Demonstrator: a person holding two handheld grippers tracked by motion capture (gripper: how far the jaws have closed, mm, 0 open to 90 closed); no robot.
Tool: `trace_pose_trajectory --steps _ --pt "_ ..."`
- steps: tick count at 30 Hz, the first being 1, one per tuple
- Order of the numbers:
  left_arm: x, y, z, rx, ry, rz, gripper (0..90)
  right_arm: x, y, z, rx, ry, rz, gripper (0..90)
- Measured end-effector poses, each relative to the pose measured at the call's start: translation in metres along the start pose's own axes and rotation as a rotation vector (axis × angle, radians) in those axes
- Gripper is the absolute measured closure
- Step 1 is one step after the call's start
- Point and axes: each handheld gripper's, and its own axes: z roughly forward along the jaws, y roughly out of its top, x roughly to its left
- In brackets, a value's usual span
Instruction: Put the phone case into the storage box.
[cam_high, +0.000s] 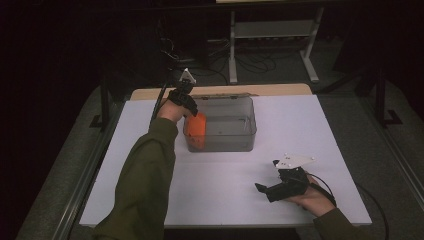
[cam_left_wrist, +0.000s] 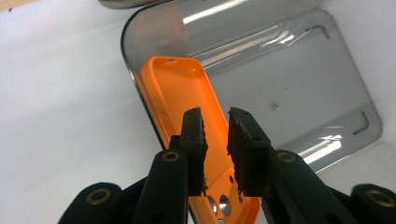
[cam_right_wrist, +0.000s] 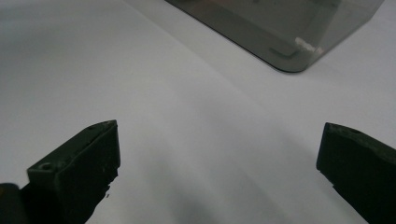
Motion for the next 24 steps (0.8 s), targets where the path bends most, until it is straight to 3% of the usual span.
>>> trace_pose_trajectory --steps 15,24 --pt "0.001 -0.004 -0.016 -0.110 -0.092 0.133 65.7 -0.002 -0.002 -0.001 0.003 -0.009 0.001 0.0" --pt "0.004 -0.004 -0.015 -0.151 -0.117 0.202 50.8 -0.006 -0.004 -0.004 -0.003 -0.016 0.014 0.0"
